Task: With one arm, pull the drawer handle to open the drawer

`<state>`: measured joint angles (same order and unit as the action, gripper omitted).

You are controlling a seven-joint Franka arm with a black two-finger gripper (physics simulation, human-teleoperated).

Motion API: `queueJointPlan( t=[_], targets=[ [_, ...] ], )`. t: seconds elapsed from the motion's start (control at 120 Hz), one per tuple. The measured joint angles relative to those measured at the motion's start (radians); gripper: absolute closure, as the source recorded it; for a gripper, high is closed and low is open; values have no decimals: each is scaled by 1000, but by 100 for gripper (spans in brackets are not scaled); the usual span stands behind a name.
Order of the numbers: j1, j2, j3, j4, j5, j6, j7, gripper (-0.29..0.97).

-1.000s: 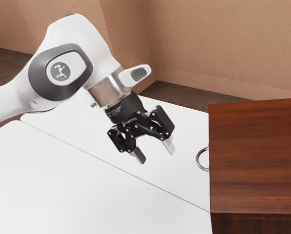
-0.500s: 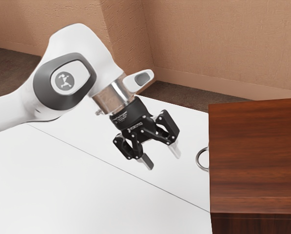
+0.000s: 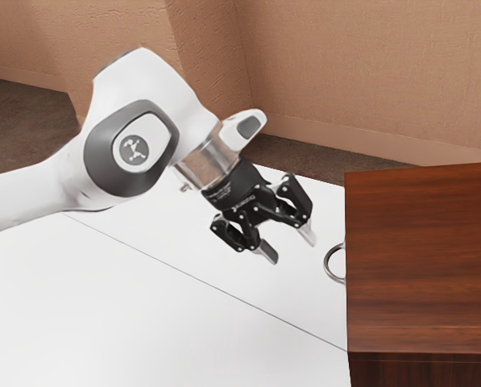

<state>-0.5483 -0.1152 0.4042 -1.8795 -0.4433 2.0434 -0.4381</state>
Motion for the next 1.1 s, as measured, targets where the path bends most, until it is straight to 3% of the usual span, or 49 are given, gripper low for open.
queueJointPlan(
  t=[0.642,1.1],
  targets=[
    [6,9,-19,-21,-11,-17,67,25],
    [5,58,-27,-15,-91,17,103,26]
  ],
)
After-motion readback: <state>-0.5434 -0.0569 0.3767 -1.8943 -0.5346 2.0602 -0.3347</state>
